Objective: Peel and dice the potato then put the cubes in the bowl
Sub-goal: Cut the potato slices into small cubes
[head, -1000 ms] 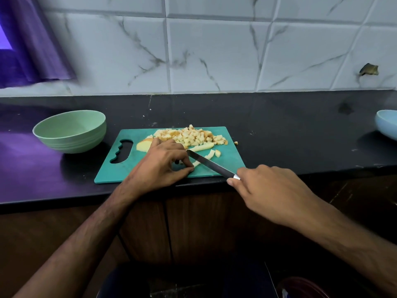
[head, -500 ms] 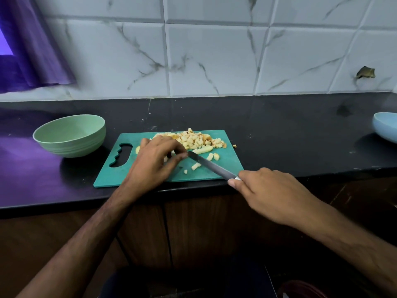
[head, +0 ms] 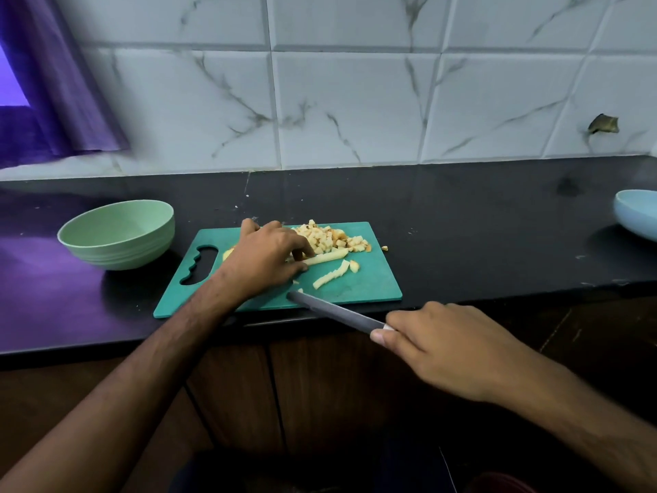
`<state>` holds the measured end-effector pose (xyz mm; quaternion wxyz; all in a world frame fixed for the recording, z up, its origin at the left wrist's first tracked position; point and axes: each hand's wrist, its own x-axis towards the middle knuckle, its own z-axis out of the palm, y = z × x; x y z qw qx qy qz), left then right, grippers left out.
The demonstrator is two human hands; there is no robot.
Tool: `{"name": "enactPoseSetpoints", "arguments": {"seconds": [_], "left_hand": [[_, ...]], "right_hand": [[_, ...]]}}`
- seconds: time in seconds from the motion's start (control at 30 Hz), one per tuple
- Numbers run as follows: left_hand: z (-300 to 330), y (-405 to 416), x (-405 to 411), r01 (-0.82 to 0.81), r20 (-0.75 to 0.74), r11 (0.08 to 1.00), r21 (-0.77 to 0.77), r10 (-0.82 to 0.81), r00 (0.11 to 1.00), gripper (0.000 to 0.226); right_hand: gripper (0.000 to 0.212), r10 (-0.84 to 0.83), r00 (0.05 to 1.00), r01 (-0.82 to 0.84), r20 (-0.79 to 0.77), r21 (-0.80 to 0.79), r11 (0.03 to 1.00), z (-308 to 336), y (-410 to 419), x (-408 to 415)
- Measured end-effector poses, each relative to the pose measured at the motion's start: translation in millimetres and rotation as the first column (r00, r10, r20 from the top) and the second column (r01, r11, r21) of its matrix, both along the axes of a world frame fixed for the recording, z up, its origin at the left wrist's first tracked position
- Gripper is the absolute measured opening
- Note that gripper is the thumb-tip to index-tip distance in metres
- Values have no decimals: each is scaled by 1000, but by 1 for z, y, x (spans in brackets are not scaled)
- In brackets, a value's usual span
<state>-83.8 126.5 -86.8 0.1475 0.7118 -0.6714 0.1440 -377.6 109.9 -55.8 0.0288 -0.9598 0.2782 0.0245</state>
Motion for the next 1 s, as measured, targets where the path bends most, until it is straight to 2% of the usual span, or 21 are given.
{"name": "enactPoseSetpoints", "arguments": {"seconds": [0.1,0.27,0.43,0.5,0.6,0.7,0.8,1.0], "left_hand": [[7,-6,-1,-11,19,1000,19,11,1000,19],[11,7,6,-31,48,978,-207,42,998,15],[6,26,19,-68,-78,957,-282,48,996,14],[2,30,19,-53,-123,961,-270,20,992,15],[-7,33,12,22,-168,969,-246,-65,984,13],[-16,34,3,140,-78,974,-177,-155,985,15],[-21,34,2,205,-74,975,-84,-212,975,32],[-21,36,3,281,-203,960,2,-275,940,39]], "right_hand": [[45,31,999,-31,-13,-27,999,-8,-8,14],[42,15,1000,-16,-13,-89,996,-21,-46,30],[45,-38,998,27,-56,-192,981,-12,-89,37],[44,-61,995,43,-77,-206,978,-9,-104,42],[47,-62,994,49,-90,-141,989,-6,-121,51],[48,-52,996,43,-75,-120,992,-2,-128,54],[43,-57,997,53,-46,-93,994,3,-122,48],[42,-97,995,97,-5,-26,995,7,-100,23]]}}
